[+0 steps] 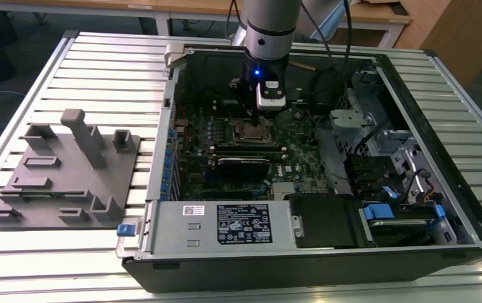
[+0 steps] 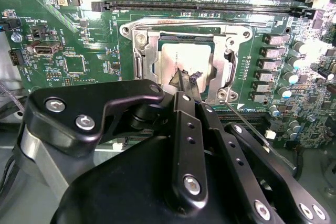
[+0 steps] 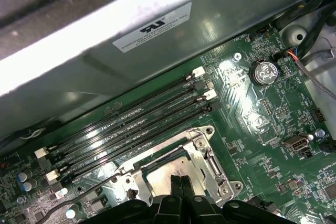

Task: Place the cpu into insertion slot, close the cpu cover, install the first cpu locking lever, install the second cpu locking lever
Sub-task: 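Close the cpu cover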

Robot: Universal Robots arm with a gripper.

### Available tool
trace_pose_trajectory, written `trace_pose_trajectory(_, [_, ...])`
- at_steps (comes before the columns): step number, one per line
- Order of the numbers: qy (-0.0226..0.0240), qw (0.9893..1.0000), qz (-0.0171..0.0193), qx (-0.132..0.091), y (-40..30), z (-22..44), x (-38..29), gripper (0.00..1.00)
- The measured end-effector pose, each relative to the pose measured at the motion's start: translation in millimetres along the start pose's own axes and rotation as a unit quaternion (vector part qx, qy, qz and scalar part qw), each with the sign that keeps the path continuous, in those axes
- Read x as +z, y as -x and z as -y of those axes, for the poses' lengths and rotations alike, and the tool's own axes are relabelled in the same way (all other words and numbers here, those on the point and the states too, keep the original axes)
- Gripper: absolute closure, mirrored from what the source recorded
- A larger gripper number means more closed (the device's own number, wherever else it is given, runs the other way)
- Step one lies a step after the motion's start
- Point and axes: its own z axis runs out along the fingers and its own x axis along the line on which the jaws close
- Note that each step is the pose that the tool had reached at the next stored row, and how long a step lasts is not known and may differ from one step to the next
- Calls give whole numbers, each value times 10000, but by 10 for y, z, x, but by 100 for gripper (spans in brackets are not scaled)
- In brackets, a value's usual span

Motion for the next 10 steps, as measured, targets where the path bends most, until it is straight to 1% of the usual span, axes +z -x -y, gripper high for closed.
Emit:
trace_pose_trajectory(4, [0, 10000, 0, -42, 0, 0, 0, 90])
trace_pose_trajectory(10, [2, 9996, -1, -273, 0, 0, 1, 90])
